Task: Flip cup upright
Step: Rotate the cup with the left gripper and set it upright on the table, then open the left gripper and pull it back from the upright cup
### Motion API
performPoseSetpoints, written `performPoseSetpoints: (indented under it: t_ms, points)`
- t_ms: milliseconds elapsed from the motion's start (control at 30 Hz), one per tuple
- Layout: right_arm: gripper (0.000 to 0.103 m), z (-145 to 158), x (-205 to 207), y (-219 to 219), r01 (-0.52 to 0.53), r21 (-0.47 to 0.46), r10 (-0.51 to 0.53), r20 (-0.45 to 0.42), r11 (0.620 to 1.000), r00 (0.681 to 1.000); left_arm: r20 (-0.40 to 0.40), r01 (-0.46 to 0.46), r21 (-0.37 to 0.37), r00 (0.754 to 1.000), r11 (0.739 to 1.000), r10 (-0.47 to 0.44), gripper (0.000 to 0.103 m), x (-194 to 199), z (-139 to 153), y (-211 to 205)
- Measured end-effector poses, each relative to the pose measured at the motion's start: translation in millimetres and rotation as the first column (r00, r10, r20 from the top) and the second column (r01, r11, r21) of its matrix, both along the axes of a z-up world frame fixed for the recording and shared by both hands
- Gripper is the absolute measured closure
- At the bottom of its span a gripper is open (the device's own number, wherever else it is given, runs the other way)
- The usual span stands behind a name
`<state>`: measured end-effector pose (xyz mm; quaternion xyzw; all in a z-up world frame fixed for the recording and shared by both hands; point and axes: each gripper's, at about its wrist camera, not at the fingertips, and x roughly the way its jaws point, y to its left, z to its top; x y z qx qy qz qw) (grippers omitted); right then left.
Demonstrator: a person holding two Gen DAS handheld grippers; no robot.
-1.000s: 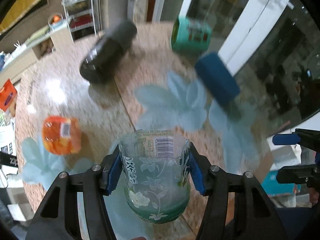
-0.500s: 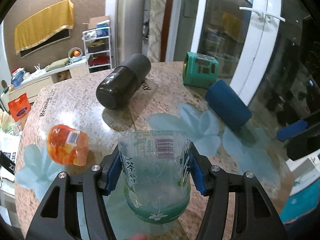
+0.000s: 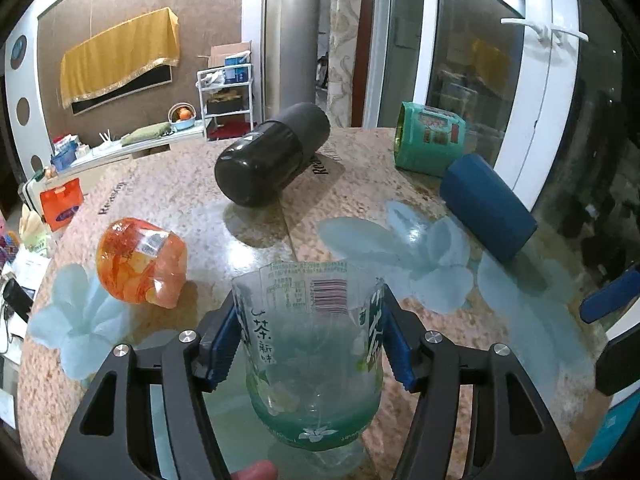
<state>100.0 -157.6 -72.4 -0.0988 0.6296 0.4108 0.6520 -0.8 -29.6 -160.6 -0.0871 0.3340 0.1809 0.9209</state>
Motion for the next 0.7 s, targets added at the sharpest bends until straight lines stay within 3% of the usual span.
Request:
performPoseSetpoints:
  t_ms: [233, 400, 567, 700]
  points:
    - [0.003, -3.4, -2.1, 0.3, -0.006, -0.015, 0.006, -0.005, 1.0, 1.0, 0.017, -0.019, -0.02, 1.0, 1.0, 0.02, 0.035, -3.5, 0.3, 1.1]
    - [0.003, -5.0, -2.8, -2.5, 0.001, -0.022, -0.001, -0.013, 1.0, 1.0, -0.044, -0.023, -0.034, 0.999, 0.999, 0.022, 0.003, -3.5, -12.9, 1.0]
    - [0.003, -3.8, -1.0, -5.7, -0.001, -0.029, 0.0, -0.011, 1.0, 1.0, -0.017, 0.002, -0.106, 1.0, 0.994, -0.004, 0.0, -10.5, -14.8, 3.3]
    - [0.003, -4.5, -3.0, -7.9, -0.002, -0.029, 0.002, -0.019, 1.0, 1.0, -0.019, 0.008, -0.122, 1.0, 0.992, -0.011, 0.0, -11.2, -10.4, 1.9]
